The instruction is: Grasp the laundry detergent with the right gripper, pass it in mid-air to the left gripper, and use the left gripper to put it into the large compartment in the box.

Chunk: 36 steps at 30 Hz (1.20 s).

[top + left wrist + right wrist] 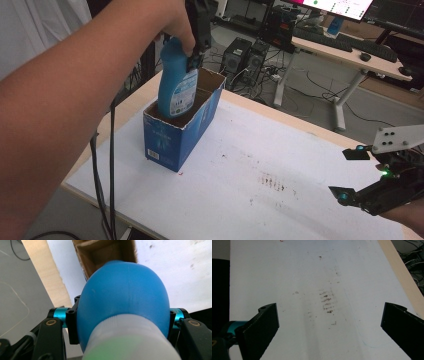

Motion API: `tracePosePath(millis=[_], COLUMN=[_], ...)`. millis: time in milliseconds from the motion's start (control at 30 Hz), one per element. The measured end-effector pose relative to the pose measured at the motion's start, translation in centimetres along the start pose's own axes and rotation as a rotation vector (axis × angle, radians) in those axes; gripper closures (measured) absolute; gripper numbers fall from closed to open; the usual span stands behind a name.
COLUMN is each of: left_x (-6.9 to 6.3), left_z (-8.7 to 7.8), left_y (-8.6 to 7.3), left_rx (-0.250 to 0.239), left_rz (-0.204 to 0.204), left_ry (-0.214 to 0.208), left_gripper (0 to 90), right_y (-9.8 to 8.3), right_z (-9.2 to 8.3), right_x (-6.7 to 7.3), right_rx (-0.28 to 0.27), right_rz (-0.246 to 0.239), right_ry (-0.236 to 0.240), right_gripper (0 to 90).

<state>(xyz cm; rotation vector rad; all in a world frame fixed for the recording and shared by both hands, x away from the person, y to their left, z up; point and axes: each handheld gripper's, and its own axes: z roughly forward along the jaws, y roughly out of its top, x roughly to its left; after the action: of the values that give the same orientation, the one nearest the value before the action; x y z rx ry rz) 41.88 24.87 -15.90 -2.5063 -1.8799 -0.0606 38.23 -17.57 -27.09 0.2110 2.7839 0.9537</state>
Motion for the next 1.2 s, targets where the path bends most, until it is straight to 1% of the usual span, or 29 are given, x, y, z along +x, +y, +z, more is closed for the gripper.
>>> tracePosePath(millis=[33, 100, 300, 333, 433, 467, 633, 700, 833, 867, 900, 967, 1067, 1100, 1200], left_x=[0.0, 0.2, 0.1, 0.1, -0.1, -0.2, -0.5, -0.6, -0.6, -0.6, -0.4, -0.3, -0.1, 0.0, 0.1], left_z=[0.5, 1.5, 4.5, 5.0, 6.3, 6.7, 8.5, 9.3, 10.6, 11.0, 11.3, 12.0, 12.9, 13.1, 13.7], left_y=[0.0, 0.1, 0.5, 0.6, 0.7, 0.7, 1.0, 1.1, 1.3, 1.3, 1.4, 1.4, 1.4, 1.4, 1.3], left_rx=[0.001, 0.015, 0.033, 0.032, 0.035, 0.031, 0.029, 0.034, 0.045, 0.04, 0.05, 0.046, 0.039, 0.045, 0.046], left_rz=[0.003, 0.023, 0.154, 0.179, 0.297, 0.328, 0.449, 0.475, 0.51, 0.509, 0.528, 0.536, 0.574, 0.59, 0.605], left_ry=[-0.002, -0.014, -0.028, -0.029, -0.014, -0.006, 0.011, 0.012, 0.006, -0.003, -0.005, -0.018, -0.032, -0.035, -0.046], left_gripper=[38.3, 38.3, 38.3, 38.3, 38.3, 38.3, 38.3, 38.3, 38.3, 38.3, 38.3, 38.3, 38.2, 38.2, 38.2], right_y=[0.0, 0.0, -0.2, -0.3, -0.4, -0.5, -0.7, -0.7, -0.8, -0.8, -0.8, -0.8, -0.9, -0.9, -1.0], right_z=[0.0, 0.0, 0.0, 0.0, 0.1, 0.1, 0.2, 0.2, 0.3, 0.4, 0.4, 0.4, 0.4, 0.4, 0.4], right_x=[0.1, 0.1, 0.3, 0.3, 0.3, 0.4, 0.4, 0.4, 0.4, 0.4, 0.4, 0.5, 0.5, 0.5, 0.5], right_rx=[0.0, 0.001, 0.001, 0.004, 0.009, 0.009, 0.017, 0.02, 0.023, 0.025, 0.029, 0.032, 0.038, 0.039, 0.041], right_rz=[0.003, 0.003, 0.005, 0.005, 0.008, 0.008, 0.012, 0.016, 0.015, 0.015, 0.015, 0.015, 0.02, 0.02, 0.019], right_ry=[0.0, 0.0, -0.004, -0.003, -0.002, -0.004, -0.004, -0.004, -0.006, -0.006, -0.006, -0.006, -0.007, -0.008, -0.006], right_gripper=[0.9, 0.9, 0.9, 0.9, 0.9, 0.9, 0.9, 0.9, 0.9, 0.9, 0.9, 0.9, 0.9, 0.9, 0.9])
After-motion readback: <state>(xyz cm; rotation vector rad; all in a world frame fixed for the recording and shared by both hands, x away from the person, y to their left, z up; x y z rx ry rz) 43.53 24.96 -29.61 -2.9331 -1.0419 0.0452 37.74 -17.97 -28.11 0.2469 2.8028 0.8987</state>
